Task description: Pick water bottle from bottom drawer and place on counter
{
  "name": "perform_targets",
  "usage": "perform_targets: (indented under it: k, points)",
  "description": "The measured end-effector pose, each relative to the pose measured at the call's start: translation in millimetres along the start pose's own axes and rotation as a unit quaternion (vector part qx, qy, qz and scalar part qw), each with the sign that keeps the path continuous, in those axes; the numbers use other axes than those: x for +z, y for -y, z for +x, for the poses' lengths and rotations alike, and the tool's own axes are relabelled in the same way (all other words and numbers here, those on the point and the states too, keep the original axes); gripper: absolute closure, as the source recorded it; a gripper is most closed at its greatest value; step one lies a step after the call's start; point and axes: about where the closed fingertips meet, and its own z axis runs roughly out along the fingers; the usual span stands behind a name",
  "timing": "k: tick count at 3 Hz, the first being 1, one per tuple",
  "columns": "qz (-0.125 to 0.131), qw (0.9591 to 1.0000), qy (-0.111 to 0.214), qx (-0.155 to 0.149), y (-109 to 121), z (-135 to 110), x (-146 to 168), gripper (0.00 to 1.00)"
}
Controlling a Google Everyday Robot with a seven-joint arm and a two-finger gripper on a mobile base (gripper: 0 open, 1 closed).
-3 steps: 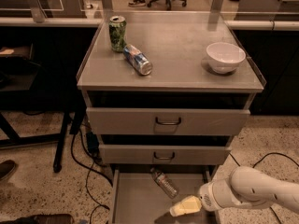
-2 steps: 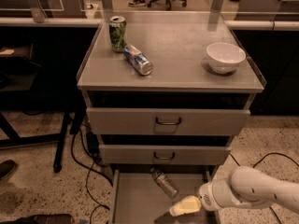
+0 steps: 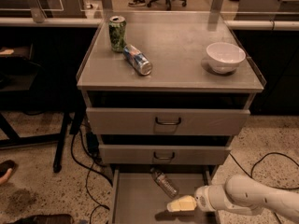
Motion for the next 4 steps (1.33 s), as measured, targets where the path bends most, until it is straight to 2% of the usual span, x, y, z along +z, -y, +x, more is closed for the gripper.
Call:
perform_targets:
  k: [1, 2, 3, 4]
  points:
    - [0.001, 0.999, 0.03, 0.032, 35, 8, 40, 0.0]
    - [0.001, 0.999, 0.03, 0.032, 35, 8, 40, 0.0]
    - [0.012, 0.9967, 0.068, 0.043, 49, 1, 49, 0.0]
    - [0.046, 0.9887, 0.129, 0.061, 83, -13, 55, 0.0]
